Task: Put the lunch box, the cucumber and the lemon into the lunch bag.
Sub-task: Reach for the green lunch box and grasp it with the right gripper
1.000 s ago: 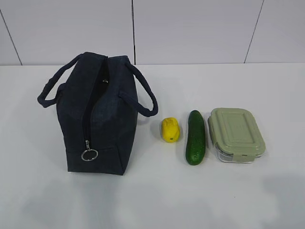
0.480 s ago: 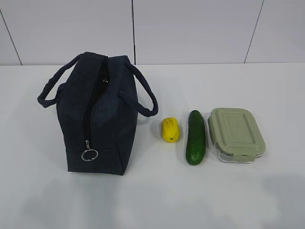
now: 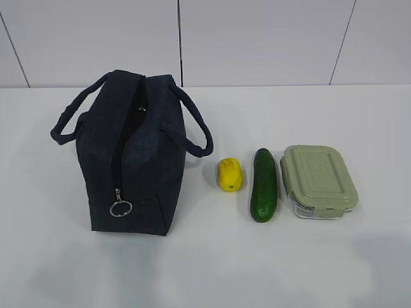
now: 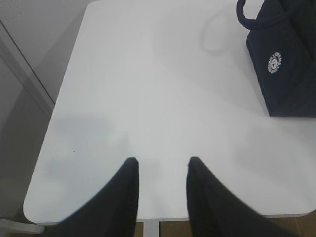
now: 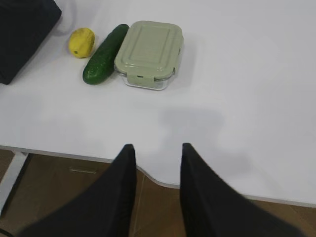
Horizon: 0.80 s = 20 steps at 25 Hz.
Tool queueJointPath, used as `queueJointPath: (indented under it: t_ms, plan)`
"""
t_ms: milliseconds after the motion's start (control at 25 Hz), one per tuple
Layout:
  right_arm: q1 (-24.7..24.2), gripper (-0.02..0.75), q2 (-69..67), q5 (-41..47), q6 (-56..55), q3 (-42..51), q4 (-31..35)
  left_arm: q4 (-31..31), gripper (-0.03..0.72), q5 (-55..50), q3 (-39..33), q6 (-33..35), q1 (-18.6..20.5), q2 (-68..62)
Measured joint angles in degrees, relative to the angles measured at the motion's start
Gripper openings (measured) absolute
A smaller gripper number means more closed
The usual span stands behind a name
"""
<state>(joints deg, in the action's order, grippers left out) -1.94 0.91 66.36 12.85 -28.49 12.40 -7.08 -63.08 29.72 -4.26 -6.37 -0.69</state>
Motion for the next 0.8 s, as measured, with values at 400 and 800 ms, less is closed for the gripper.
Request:
queueJointPath:
  t_ms: [400,800]
  plan:
    - [0.0,0.243,-15.15,-7.33,1.65,0.0,20.28,0.0,0.236,0.0,0.0,0.0,0.0,0.0]
    - [0.0,0.243,-46.74,-7.99,25.86,-0.27,50.56,0.0,0.236,0.0,0.0,0.0,0.0,0.0]
